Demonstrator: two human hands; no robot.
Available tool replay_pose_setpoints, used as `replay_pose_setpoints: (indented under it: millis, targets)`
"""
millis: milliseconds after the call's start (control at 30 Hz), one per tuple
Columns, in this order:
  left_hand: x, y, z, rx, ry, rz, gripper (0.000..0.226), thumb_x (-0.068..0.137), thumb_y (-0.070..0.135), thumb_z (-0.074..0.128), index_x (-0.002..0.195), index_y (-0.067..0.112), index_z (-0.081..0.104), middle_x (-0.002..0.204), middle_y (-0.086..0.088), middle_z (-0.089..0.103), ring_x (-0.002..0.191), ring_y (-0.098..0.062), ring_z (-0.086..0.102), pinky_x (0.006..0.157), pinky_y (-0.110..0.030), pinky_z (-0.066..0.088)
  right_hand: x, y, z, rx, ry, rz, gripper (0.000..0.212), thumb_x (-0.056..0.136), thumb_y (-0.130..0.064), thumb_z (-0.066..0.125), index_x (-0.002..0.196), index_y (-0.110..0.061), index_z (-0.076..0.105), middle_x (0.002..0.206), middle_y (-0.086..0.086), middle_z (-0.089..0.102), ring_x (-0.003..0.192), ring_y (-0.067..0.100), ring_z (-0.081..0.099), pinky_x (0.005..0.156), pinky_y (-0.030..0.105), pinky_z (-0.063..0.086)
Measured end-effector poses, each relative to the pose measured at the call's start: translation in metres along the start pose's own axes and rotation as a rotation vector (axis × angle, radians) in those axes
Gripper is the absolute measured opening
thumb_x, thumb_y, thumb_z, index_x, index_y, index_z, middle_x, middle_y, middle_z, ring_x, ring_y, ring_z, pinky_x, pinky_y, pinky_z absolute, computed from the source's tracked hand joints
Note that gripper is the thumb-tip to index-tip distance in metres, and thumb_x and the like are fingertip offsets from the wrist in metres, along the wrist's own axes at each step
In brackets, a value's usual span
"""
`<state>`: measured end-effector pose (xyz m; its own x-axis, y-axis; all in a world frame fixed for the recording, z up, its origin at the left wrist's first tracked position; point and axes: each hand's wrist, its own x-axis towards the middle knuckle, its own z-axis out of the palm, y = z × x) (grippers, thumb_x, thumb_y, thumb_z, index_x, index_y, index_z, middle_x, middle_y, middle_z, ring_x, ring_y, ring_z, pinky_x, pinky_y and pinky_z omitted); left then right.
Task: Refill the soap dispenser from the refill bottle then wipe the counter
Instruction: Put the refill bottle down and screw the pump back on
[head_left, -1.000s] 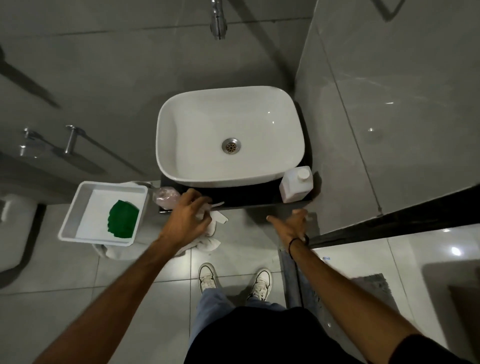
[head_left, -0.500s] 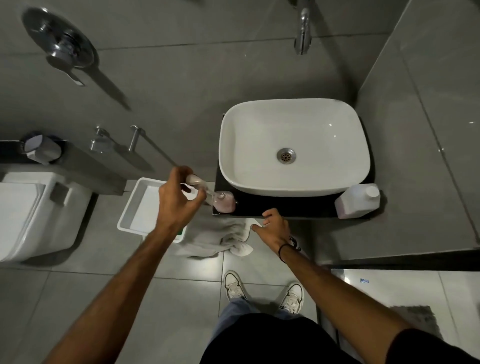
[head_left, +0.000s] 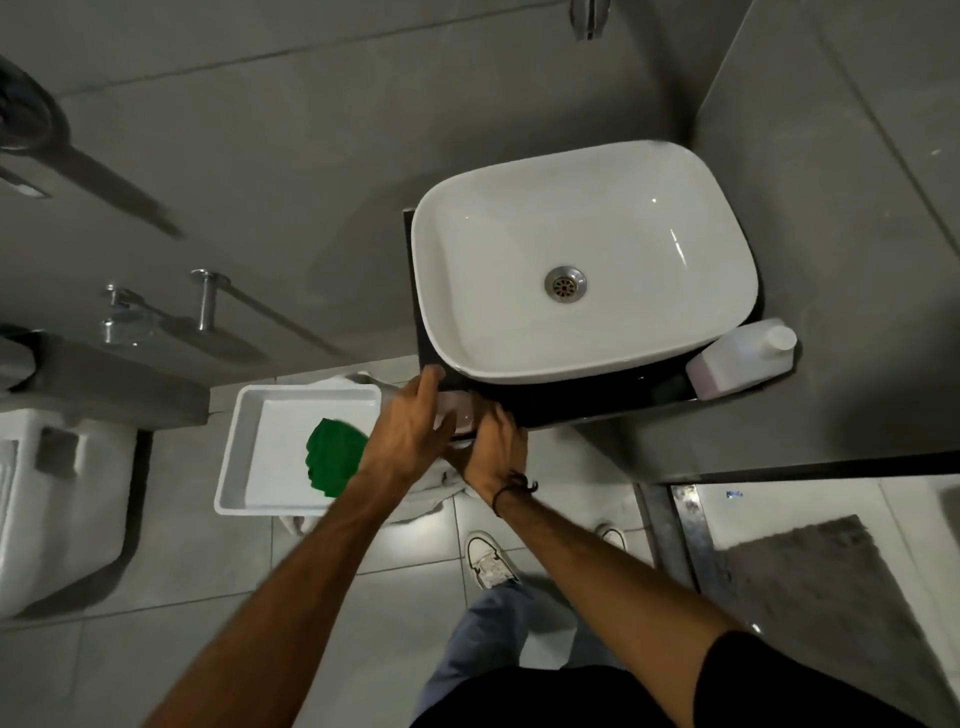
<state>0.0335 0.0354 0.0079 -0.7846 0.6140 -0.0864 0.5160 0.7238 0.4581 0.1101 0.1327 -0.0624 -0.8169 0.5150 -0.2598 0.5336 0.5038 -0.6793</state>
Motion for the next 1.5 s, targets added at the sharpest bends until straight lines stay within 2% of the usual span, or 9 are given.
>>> replay_pose_setpoints:
  millis: [100, 233, 333, 600, 900, 1033, 1233, 1367, 1500]
  targets:
    - [0.015, -0.002, -0.002, 0.094, -0.047, 0.033, 0.037, 0.087, 0.020, 0.069, 0.115, 0.007, 0.048, 0.105, -0.020, 0.069, 0.086, -0.042, 0.067, 0.065, -0.042, 0.053, 0.003, -0.005, 0.015, 0.089, 0.137, 0.032, 0.073, 0.062, -0.039, 0.090, 0.125, -0.013, 0.063, 0.120, 0.011, 0.067, 0.110, 0.035, 0.062, 0.092, 0.047, 0.045]
    - [0.028, -0.004, -0.017, 0.142, -0.090, -0.095, 0.027, 0.086, 0.028, 0.066, 0.093, 0.004, 0.057, 0.082, -0.018, 0.067, 0.073, -0.040, 0.062, 0.059, -0.038, 0.048, 0.006, -0.007, 0.010, 0.004, 0.115, -0.034, 0.069, 0.059, -0.053, 0.085, 0.116, -0.019, 0.066, 0.115, 0.003, 0.064, 0.106, 0.029, 0.059, 0.084, 0.043, 0.042]
    - [0.020, -0.009, -0.028, 0.037, -0.056, -0.145, 0.022, 0.081, 0.028, 0.071, 0.078, 0.008, 0.064, 0.067, -0.006, 0.063, 0.061, -0.025, 0.058, 0.052, -0.027, 0.041, 0.002, -0.005, -0.004, -0.153, 0.083, -0.146, 0.078, 0.053, -0.061, 0.083, 0.117, -0.021, 0.065, 0.107, -0.001, 0.060, 0.099, 0.027, 0.056, 0.080, 0.043, 0.043]
    - [-0.016, -0.018, -0.061, -0.194, -0.105, 0.167, 0.019, 0.075, 0.019, 0.085, 0.091, 0.019, 0.075, 0.084, 0.009, 0.074, 0.068, -0.003, 0.064, 0.065, -0.018, 0.052, -0.010, -0.006, -0.053, -0.359, 0.057, -0.330, 0.086, 0.047, -0.068, 0.067, 0.124, -0.033, 0.058, 0.109, -0.007, 0.053, 0.103, 0.019, 0.049, 0.078, 0.036, 0.036]
    - [-0.024, -0.015, -0.072, -0.242, -0.065, 0.083, 0.014, 0.082, 0.044, 0.080, 0.082, 0.030, 0.077, 0.068, 0.021, 0.067, 0.069, 0.000, 0.062, 0.058, -0.009, 0.045, -0.014, -0.018, -0.079, -0.442, 0.055, -0.413, 0.081, 0.050, -0.068, 0.068, 0.122, -0.035, 0.059, 0.107, -0.008, 0.050, 0.100, 0.019, 0.048, 0.076, 0.038, 0.039]
    - [-0.027, -0.016, -0.072, -0.253, -0.073, 0.097, 0.013, 0.079, 0.035, 0.084, 0.087, 0.025, 0.080, 0.076, 0.018, 0.071, 0.070, -0.004, 0.064, 0.059, -0.014, 0.050, -0.018, -0.020, -0.078, -0.460, 0.036, -0.393, 0.083, 0.047, -0.068, 0.067, 0.123, -0.035, 0.059, 0.107, -0.007, 0.050, 0.100, 0.018, 0.047, 0.076, 0.038, 0.037]
    - [-0.028, -0.015, -0.073, -0.167, -0.067, 0.273, 0.026, 0.070, 0.010, 0.089, 0.094, 0.015, 0.082, 0.093, 0.001, 0.073, 0.078, -0.015, 0.069, 0.072, -0.036, 0.061, -0.024, -0.021, -0.074, -0.410, 0.015, -0.361, 0.083, 0.044, -0.067, 0.068, 0.120, -0.035, 0.060, 0.105, -0.007, 0.049, 0.099, 0.018, 0.047, 0.075, 0.035, 0.036]
    - [-0.030, -0.015, -0.071, -0.131, -0.061, 0.325, 0.036, 0.068, 0.007, 0.089, 0.102, 0.014, 0.078, 0.105, 0.000, 0.072, 0.091, -0.018, 0.070, 0.081, -0.028, 0.058, -0.027, -0.020, -0.073, -0.363, 0.018, -0.331, 0.082, 0.045, -0.067, 0.069, 0.121, -0.036, 0.060, 0.107, -0.009, 0.050, 0.105, 0.016, 0.047, 0.076, 0.034, 0.033]
    - [-0.034, -0.020, -0.072, -0.247, -0.073, 0.154, 0.044, 0.076, 0.030, 0.086, 0.116, 0.023, 0.070, 0.103, 0.008, 0.069, 0.086, -0.007, 0.068, 0.073, -0.020, 0.056, -0.030, -0.020, -0.075, -0.338, 0.020, -0.321, 0.079, 0.047, -0.068, 0.069, 0.119, -0.039, 0.058, 0.105, -0.010, 0.050, 0.104, 0.015, 0.046, 0.079, 0.036, 0.040]
